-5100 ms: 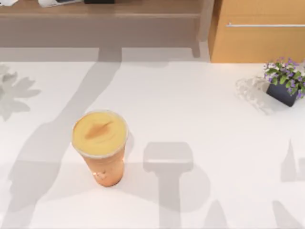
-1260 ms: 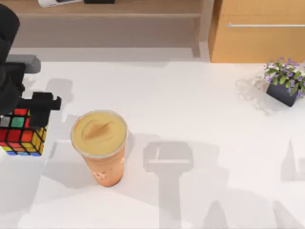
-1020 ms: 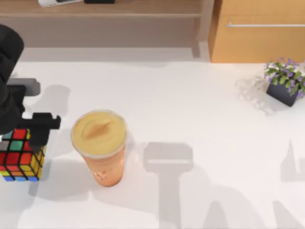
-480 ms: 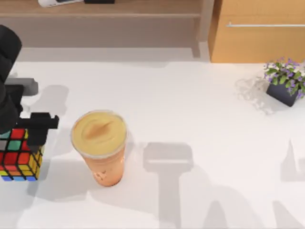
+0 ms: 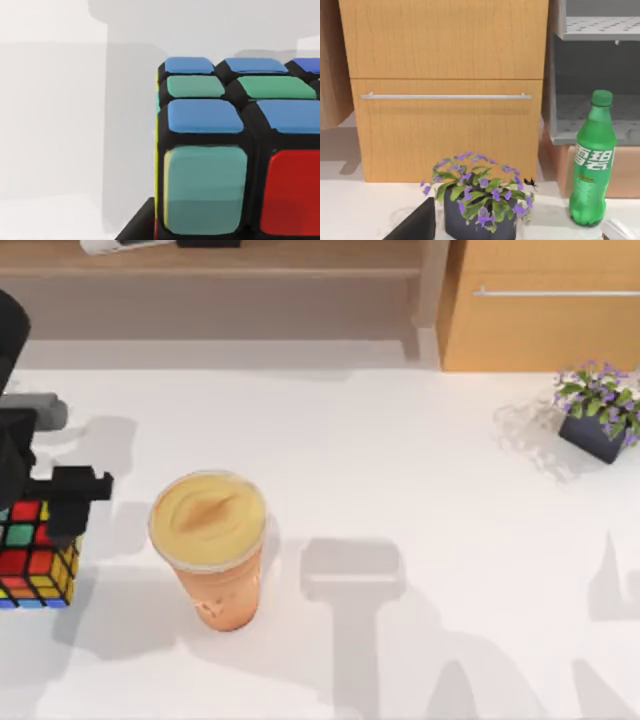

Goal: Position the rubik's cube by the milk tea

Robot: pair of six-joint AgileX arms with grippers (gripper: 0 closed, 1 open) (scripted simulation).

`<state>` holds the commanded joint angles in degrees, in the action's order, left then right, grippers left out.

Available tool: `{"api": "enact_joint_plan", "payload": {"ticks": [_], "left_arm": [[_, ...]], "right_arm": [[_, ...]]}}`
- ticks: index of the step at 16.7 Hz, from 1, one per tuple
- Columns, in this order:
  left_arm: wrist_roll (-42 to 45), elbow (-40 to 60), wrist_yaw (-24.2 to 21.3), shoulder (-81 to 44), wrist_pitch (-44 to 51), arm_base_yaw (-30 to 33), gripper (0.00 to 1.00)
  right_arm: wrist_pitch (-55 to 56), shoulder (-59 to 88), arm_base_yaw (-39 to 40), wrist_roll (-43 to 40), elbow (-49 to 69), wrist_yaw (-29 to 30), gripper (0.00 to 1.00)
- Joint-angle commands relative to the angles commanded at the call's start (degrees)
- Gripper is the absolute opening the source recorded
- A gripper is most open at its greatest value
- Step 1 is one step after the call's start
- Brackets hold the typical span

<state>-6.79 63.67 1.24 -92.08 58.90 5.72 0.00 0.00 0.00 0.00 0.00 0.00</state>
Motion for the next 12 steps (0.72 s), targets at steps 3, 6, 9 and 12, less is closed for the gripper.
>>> {"api": "enact_joint_plan", "payload": {"ticks": [3,6,9,12], "left_arm": [[0.0,-0.1,-0.1,0.2,-1.0,0.0,0.00],[0.0,-0.6,-0.4,0.0,-2.0,0.4,0.00],[-0.1,-1.7,-0.8,-0.9,-2.9,1.1,0.00],[-0.1,-3.5,-1.3,-2.6,-3.4,1.9,0.00]], "right_arm": [[0.0,0.0,0.0,0.0,0.0,0.0,1.00],[0.0,0.0,0.0,0.0,0.0,0.0,1.00],[0.0,0.0,0.0,0.0,0.0,0.0,1.00],[0.0,0.0,0.0,0.0,0.0,0.0,1.00]]}}
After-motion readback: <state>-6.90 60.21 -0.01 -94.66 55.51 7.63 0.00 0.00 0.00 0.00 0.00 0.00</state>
